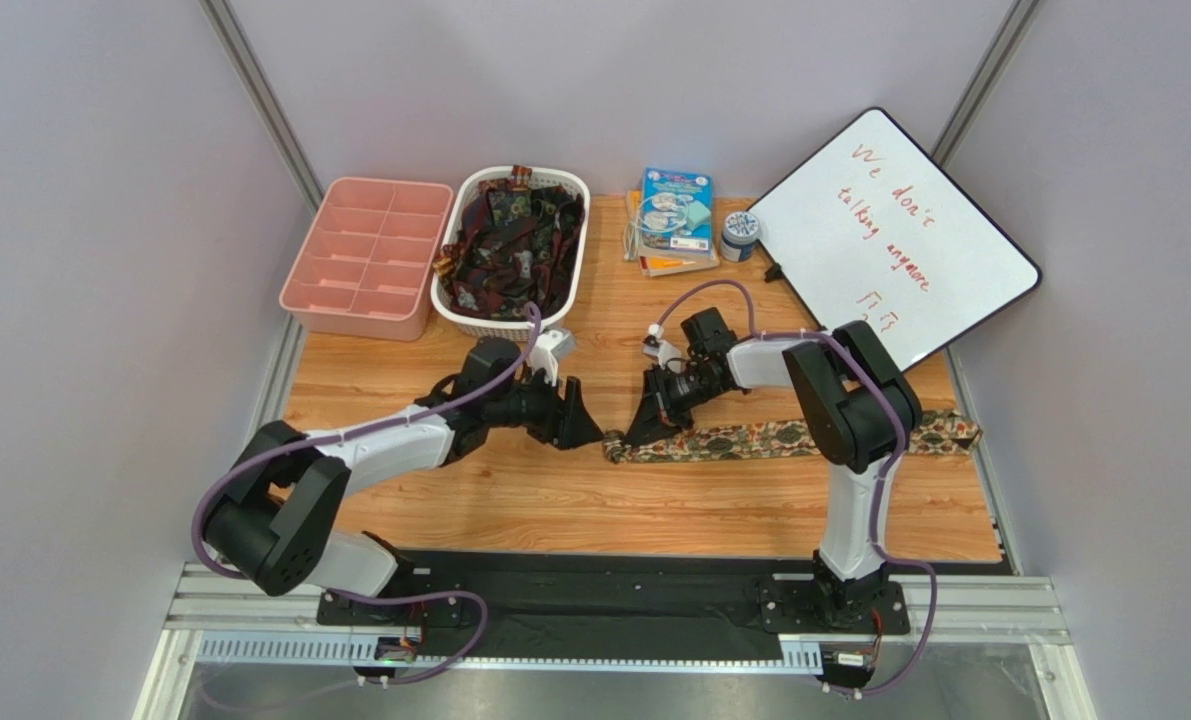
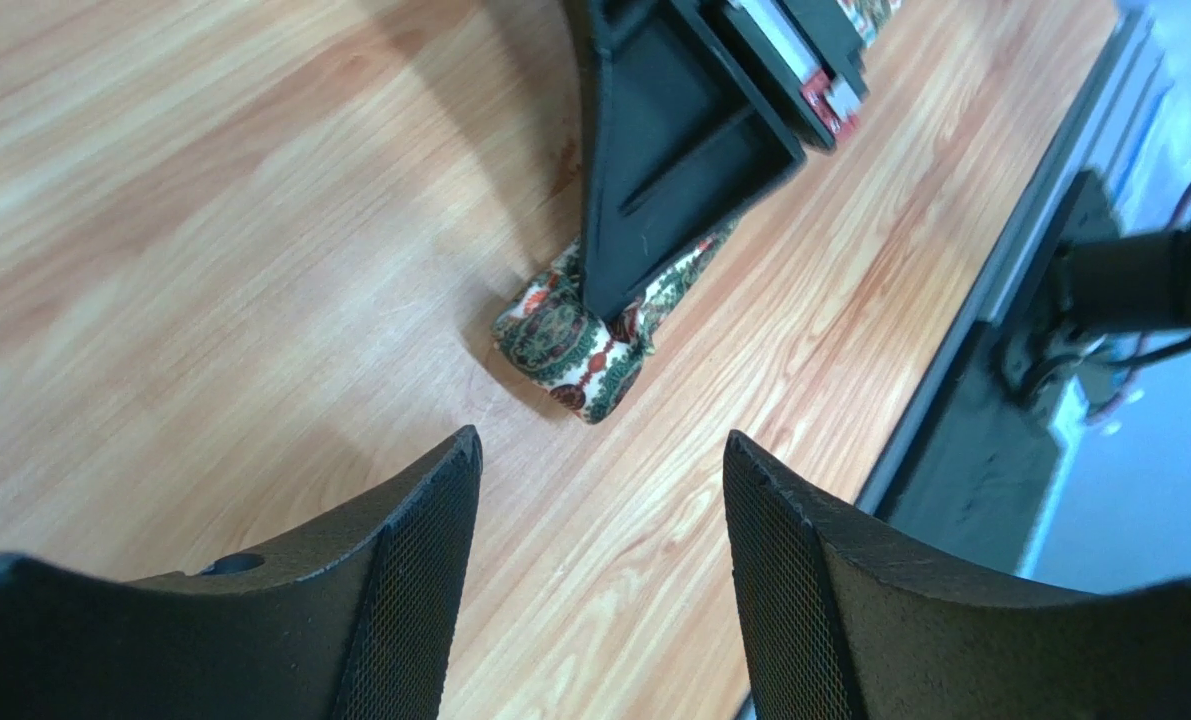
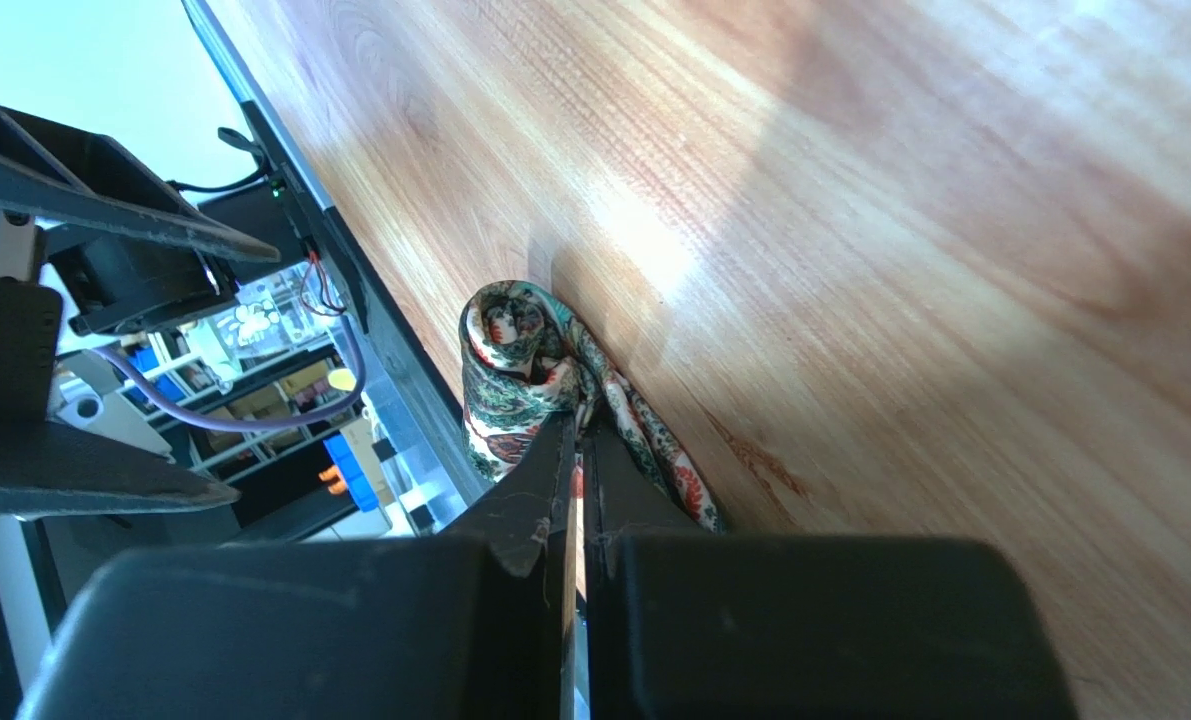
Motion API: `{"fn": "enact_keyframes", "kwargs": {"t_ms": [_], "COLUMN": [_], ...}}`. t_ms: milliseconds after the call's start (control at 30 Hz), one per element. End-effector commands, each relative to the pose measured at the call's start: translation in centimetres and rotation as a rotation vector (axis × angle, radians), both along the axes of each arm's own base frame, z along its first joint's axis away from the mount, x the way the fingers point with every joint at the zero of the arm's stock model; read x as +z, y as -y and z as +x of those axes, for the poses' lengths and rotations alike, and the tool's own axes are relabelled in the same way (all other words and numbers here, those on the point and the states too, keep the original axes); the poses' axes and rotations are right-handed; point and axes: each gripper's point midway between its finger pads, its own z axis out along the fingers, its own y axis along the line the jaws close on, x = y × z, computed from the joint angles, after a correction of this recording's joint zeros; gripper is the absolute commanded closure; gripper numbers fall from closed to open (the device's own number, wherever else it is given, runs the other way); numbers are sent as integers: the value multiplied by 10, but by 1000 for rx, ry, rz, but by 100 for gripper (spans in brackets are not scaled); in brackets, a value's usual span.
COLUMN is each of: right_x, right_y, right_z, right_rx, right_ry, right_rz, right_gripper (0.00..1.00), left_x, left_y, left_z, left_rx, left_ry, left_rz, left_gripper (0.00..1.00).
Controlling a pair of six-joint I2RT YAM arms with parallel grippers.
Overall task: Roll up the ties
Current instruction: Close the tie at the center of the board.
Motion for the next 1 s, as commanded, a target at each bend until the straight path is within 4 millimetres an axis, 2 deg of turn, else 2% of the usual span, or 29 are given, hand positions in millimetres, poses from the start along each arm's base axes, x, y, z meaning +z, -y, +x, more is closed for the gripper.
{"fn": "enact_keyframes", "kwargs": {"t_ms": [0,67,133,167,233,333,467,500,533,567,733,833,967], "right_x": [-30,-31,-31,-31,-31,-30,-32,-33,-34,-35,-35,-32,-28], "right_y": [12,13,13,14,16,19,21,21,22,22,24,23,22], "right_z": [-4,-7,-11,-11,-15,-19,-24,-24,-24,-25,-23,-22,-20], "right_rx": [31,43,60,67,93,106,123,124,123,126,119,119,116], "right_ry": [39,40,42,46,52,56,65,67,68,68,73,76,87], "right_rz": [-78,-71,-59,-56,-56,-53,-50,-52,-53,-55,-60,-55,-44], "right_gripper": [100,100,100,100,100,100,100,100,100,100,100,100,100], "left_x": [3,5,6,-4,-12,-19,-26,-35,-33,-40,-44,-51,-67], "left_y": [15,25,31,28,26,26,37,37,41,42,56,59,57], "left_z": [-7,-13,-11,-16,-15,-11,-18,-17,-16,-17,-29,-30,-28], "left_rx": [-150,-202,-240,-252,-270,-278,-323,-320,-321,-332,-414,-439,-464], "left_ry": [283,354,480,503,568,613,646,633,643,631,657,679,676], "left_rz": [-16,-30,-28,-8,8,28,49,71,60,65,28,56,116], "left_gripper": [34,34,35,35,35,34,34,35,35,35,36,39,53]}}
